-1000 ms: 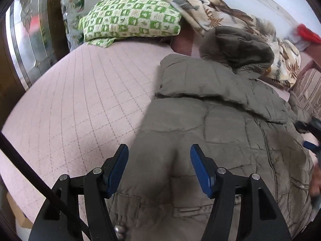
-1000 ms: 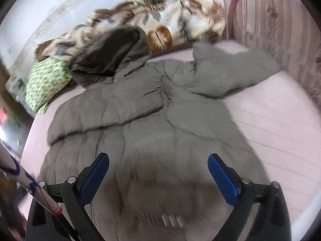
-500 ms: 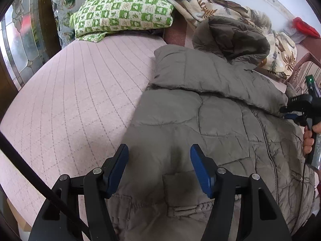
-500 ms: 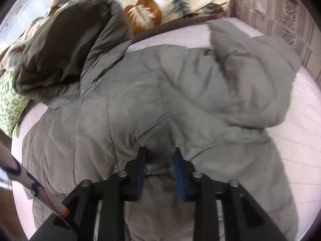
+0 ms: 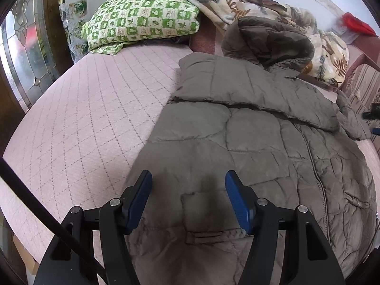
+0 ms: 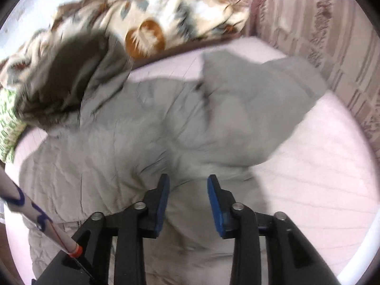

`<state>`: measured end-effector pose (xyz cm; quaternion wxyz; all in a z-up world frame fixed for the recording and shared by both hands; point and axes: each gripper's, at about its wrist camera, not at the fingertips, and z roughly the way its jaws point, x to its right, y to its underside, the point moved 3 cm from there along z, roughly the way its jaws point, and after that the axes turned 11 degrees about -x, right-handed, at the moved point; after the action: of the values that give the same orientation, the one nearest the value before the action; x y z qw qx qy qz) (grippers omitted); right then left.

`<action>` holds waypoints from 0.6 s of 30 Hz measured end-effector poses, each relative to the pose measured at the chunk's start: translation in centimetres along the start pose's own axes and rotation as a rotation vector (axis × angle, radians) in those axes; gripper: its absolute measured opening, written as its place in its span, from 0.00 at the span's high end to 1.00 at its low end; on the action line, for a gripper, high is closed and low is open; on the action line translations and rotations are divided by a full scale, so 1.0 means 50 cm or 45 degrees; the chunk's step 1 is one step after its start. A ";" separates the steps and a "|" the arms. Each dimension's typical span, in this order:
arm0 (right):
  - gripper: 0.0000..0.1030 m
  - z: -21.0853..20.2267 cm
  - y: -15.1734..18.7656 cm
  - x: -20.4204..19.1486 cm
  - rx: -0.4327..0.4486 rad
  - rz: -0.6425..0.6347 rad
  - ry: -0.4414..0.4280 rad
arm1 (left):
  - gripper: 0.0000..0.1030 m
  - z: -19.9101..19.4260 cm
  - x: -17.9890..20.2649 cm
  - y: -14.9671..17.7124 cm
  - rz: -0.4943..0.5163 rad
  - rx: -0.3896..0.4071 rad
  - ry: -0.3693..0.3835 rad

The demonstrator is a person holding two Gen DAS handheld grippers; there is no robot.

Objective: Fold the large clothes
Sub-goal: 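Grasp the other sleeve with the right tool and fold it across the front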

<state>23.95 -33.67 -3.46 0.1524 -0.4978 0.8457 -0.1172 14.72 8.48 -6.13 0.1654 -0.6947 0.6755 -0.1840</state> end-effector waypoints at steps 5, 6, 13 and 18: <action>0.15 -0.057 -0.012 0.163 0.139 0.113 0.073 | 0.39 0.003 0.034 0.012 0.045 0.006 -0.001; 0.15 -0.052 -0.015 0.199 0.120 0.135 0.053 | 0.39 0.003 0.041 0.014 0.052 0.010 0.001; 0.24 0.025 -0.018 0.429 -0.026 0.512 -0.150 | 0.39 0.017 0.088 0.012 0.058 -0.002 0.064; 0.25 0.080 -0.061 0.503 0.013 0.659 -0.271 | 0.39 0.047 0.119 0.003 0.068 -0.040 0.060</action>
<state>16.38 -57.37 -9.67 0.2677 -0.2739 0.9234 -0.0259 15.85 2.49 -8.07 0.1433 -0.6743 0.7003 -0.1853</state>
